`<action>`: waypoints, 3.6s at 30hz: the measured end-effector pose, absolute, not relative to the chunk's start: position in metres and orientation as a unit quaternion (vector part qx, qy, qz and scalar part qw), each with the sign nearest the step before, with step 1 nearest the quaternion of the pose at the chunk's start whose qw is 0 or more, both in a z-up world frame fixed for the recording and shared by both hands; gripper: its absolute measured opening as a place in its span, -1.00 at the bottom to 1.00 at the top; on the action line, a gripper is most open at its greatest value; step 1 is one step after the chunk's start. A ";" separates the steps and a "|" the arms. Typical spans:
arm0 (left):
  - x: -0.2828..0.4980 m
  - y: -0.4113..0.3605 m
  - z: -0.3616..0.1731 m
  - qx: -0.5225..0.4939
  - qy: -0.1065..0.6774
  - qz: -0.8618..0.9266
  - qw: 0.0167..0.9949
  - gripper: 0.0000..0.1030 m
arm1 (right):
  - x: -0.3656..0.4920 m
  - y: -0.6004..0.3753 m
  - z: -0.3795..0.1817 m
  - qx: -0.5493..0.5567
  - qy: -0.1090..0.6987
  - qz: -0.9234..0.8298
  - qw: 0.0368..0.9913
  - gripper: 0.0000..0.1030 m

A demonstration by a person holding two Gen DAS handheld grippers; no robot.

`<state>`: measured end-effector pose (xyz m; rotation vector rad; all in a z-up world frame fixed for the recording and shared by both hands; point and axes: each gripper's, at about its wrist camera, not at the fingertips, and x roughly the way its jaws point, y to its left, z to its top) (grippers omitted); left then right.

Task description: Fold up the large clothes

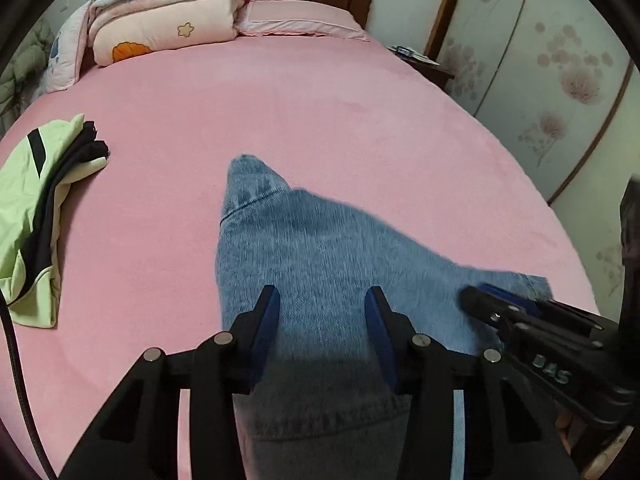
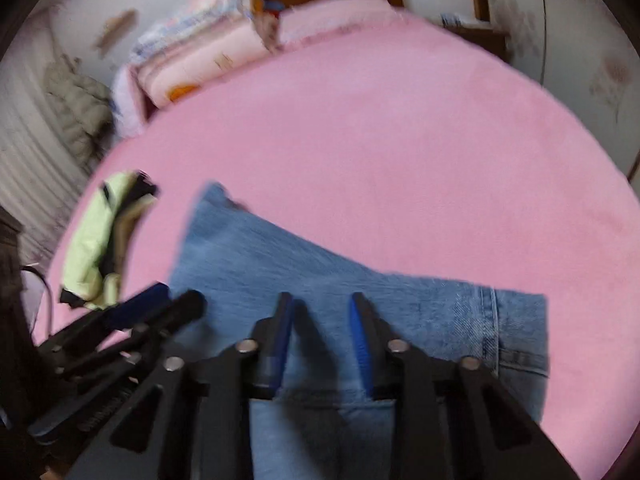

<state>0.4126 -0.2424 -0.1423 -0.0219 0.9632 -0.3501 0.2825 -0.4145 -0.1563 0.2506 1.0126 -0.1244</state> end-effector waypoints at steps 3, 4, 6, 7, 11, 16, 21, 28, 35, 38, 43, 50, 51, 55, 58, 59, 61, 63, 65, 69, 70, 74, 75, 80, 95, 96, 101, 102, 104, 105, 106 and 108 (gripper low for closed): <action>0.417 -0.242 -0.151 -0.007 0.468 -0.161 0.869 -0.16 | 0.273 -0.437 -0.167 0.056 0.486 -0.130 0.863 -1.00; 0.418 -0.241 -0.153 0.001 0.466 -0.149 0.872 -0.16 | 0.266 -0.449 -0.168 0.070 0.482 -0.126 0.864 -1.00; 0.421 -0.236 -0.160 0.003 0.470 -0.146 0.870 -0.15 | 0.256 -0.464 -0.167 0.080 0.474 -0.140 0.866 -1.00; 0.422 -0.232 -0.162 -0.005 0.471 -0.147 0.869 -0.15 | 0.250 -0.472 -0.167 0.063 0.470 -0.182 0.861 -1.00; 0.418 -0.229 -0.161 -0.005 0.464 -0.152 0.873 -0.15 | 0.238 -0.499 -0.181 0.127 0.477 -0.172 0.852 -1.00; 0.411 -0.219 -0.151 -0.010 0.467 -0.126 0.875 0.19 | 0.228 -0.487 -0.157 0.124 0.463 -0.170 0.861 -1.00; 0.379 -0.199 -0.124 -0.023 0.465 -0.124 0.876 0.48 | 0.199 -0.476 -0.117 0.142 0.430 -0.144 0.880 -0.94; 0.321 -0.181 -0.059 0.011 0.420 -0.135 0.897 0.71 | 0.145 -0.457 -0.059 0.140 0.387 -0.127 0.902 -0.71; 0.269 -0.168 0.000 0.043 0.399 -0.142 0.905 0.89 | 0.085 -0.441 0.001 0.111 0.326 -0.125 0.930 0.27; 0.251 -0.163 0.018 0.048 0.386 -0.138 0.911 0.89 | 0.073 -0.432 0.016 0.090 0.321 -0.122 0.935 0.34; 0.231 -0.158 0.031 0.023 0.386 -0.157 0.909 0.89 | 0.058 -0.407 0.028 0.023 0.327 -0.110 0.938 0.44; 0.213 -0.160 -0.001 -0.022 0.397 -0.179 0.900 0.89 | 0.051 -0.393 0.013 0.003 0.345 -0.072 0.936 0.47; 0.213 -0.159 -0.010 -0.033 0.402 -0.180 0.897 0.89 | 0.052 -0.393 0.007 0.004 0.351 -0.070 0.934 0.48; 0.215 -0.161 -0.048 -0.074 0.428 -0.184 0.882 0.89 | 0.062 -0.405 -0.035 0.027 0.391 -0.064 0.918 0.48; 0.224 -0.165 -0.081 -0.086 0.449 -0.174 0.872 0.89 | 0.072 -0.425 -0.071 0.063 0.425 -0.067 0.901 0.48; 0.230 -0.167 -0.089 -0.085 0.458 -0.172 0.868 0.89 | 0.075 -0.431 -0.081 0.076 0.433 -0.067 0.896 0.48; 0.241 -0.172 -0.109 -0.085 0.483 -0.178 0.853 0.89 | 0.079 -0.442 -0.102 0.102 0.449 -0.065 0.885 0.48; 0.251 -0.176 -0.123 -0.082 0.502 -0.178 0.842 0.89 | 0.083 -0.452 -0.118 0.125 0.460 -0.059 0.877 0.48; 0.262 -0.180 -0.139 -0.074 0.516 -0.170 0.836 0.89 | 0.089 -0.464 -0.134 0.148 0.472 -0.052 0.867 0.48; 0.276 -0.181 -0.166 -0.101 0.540 -0.180 0.816 0.89 | 0.100 -0.483 -0.164 0.199 0.494 -0.035 0.846 0.48; 0.279 -0.182 -0.172 -0.108 0.547 -0.184 0.810 0.89 | 0.103 -0.486 -0.169 0.205 0.498 -0.034 0.842 0.48; 0.285 -0.181 -0.191 -0.150 0.551 -0.208 0.794 0.89 | 0.113 -0.494 -0.190 0.241 0.507 -0.007 0.828 0.48; 0.285 -0.182 -0.193 -0.155 0.550 -0.212 0.792 0.89 | 0.115 -0.494 -0.193 0.251 0.503 0.005 0.827 0.48; 0.293 -0.190 -0.203 -0.165 0.553 -0.236 0.782 0.89 | 0.133 -0.492 -0.207 0.290 0.502 0.061 0.812 0.48; 0.308 -0.215 -0.210 -0.134 0.582 -0.243 0.764 0.70 | 0.160 -0.466 -0.211 0.248 0.522 0.078 0.812 0.13; 0.308 -0.217 -0.208 -0.129 0.583 -0.238 0.766 0.60 | 0.160 -0.464 -0.208 0.243 0.522 0.075 0.814 0.06; 0.297 -0.223 -0.191 -0.105 0.570 -0.235 0.780 0.12 | 0.154 -0.451 -0.182 0.216 0.510 0.063 0.830 -0.54; 0.294 -0.223 -0.186 -0.100 0.565 -0.237 0.784 0.03 | 0.152 -0.446 -0.176 0.206 0.507 0.061 0.835 -0.56; 0.283 -0.222 -0.173 -0.089 0.556 -0.236 0.792 -0.04 | 0.145 -0.433 -0.161 0.188 0.498 0.057 0.845 -0.58; 0.276 -0.222 -0.166 -0.081 0.550 -0.234 0.798 -0.06 | 0.139 -0.426 -0.153 0.183 0.494 0.056 0.848 -0.60; 0.269 -0.220 -0.159 -0.071 0.544 -0.232 0.803 -0.07 | 0.132 -0.420 -0.146 0.179 0.490 0.056 0.851 -0.61; 0.256 -0.212 -0.144 -0.068 0.540 -0.233 0.806 -0.09 | 0.115 -0.405 -0.136 0.169 0.487 0.055 0.855 -0.61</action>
